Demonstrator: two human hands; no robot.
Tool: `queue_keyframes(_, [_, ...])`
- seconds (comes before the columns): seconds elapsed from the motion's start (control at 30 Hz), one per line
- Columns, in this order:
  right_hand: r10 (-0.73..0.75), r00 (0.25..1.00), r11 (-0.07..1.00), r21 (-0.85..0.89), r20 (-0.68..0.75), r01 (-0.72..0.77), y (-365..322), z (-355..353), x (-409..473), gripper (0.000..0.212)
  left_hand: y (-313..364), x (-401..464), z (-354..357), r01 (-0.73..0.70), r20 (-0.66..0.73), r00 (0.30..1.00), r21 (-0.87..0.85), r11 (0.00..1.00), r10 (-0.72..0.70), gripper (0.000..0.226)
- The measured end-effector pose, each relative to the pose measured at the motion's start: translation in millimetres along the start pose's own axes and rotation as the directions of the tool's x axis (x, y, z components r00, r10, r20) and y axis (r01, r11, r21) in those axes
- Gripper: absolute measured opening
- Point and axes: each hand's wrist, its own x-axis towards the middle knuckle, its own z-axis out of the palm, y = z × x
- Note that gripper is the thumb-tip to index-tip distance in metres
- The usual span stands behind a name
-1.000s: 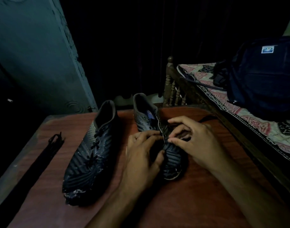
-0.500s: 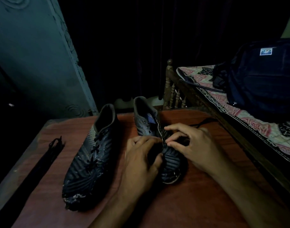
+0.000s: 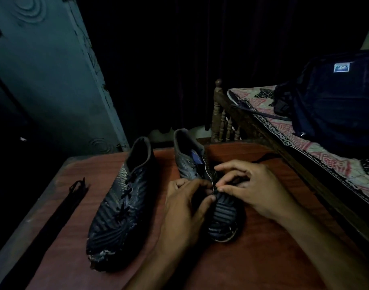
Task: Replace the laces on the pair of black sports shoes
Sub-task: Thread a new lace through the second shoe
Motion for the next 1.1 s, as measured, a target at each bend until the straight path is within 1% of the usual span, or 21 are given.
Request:
queue_keyframes(0.1, [-0.007, 1.000, 0.999, 0.033, 0.020, 0.006, -1, 0, -1, 0.040, -4, -1, 4, 0.031, -0.035, 0.999, -0.035, 0.999, -0.032, 0.019])
queue_keyframes(0.2, [-0.006, 0.999, 0.999, 0.049, 0.042, 0.004, -1, 0, -1, 0.040, -10, 1, 9, 0.115, -0.051, 0.991, -0.120, 0.986, -0.122, 0.017])
queue_keyframes(0.37, [-0.025, 0.999, 0.998, 0.051, 0.034, 0.023, -1, 1, 0, 0.035, -15, 5, 9, 0.180, -0.001, 0.983, -0.197, 0.964, -0.184, 0.018])
queue_keyframes(0.43, [-0.025, 1.000, 0.998, 0.066, 0.016, 0.024, -1, 3, 0, 0.031, -15, 5, 8, 0.185, 0.030, 0.983, -0.210, 0.960, -0.183, 0.019])
queue_keyframes(0.53, [-0.039, 0.999, 0.998, 0.050, 0.008, 0.038, 0, 5, -1, 0.030, -15, 6, 8, 0.191, 0.050, 0.982, -0.202, 0.961, -0.184, 0.014])
queue_keyframes(0.6, [-0.063, 0.998, 0.998, 0.006, 0.012, 0.063, -1, 5, -1, 0.030, -13, 6, 8, 0.182, 0.020, 0.983, -0.188, 0.965, -0.182, 0.008])
queue_keyframes(0.63, [-0.088, 0.996, 0.995, -0.044, 0.015, 0.088, -2, 6, -1, 0.029, -13, 6, 9, 0.177, 0.001, 0.984, -0.190, 0.966, -0.180, 0.008])
queue_keyframes(0.73, [-0.191, 0.981, 0.954, -0.228, 0.033, 0.194, -2, 6, -1, 0.025, -10, 5, 8, 0.158, -0.081, 0.981, -0.211, 0.965, -0.179, 0.019])
queue_keyframes(0.8, [-0.213, 0.976, 0.936, -0.278, 0.043, 0.217, -1, 5, -1, 0.023, -6, 4, 6, 0.135, -0.120, 0.979, -0.232, 0.963, -0.166, 0.025])
queue_keyframes(0.9, [-0.227, 0.972, 0.928, -0.290, 0.060, 0.234, 3, 5, -1, 0.020, -1, 2, 2, 0.114, -0.116, 0.981, -0.291, 0.950, -0.153, 0.025])
queue_keyframes(1.0, [-0.242, 0.968, 0.913, -0.323, 0.065, 0.250, 6, 9, -1, 0.014, 1, 4, -2, 0.093, -0.075, 0.989, -0.359, 0.929, -0.128, 0.021])
queue_keyframes(1.1, [-0.275, 0.960, 0.896, -0.348, 0.049, 0.275, 6, 9, 0, 0.008, 1, 5, -6, 0.066, -0.040, 0.996, -0.353, 0.933, -0.085, 0.025])
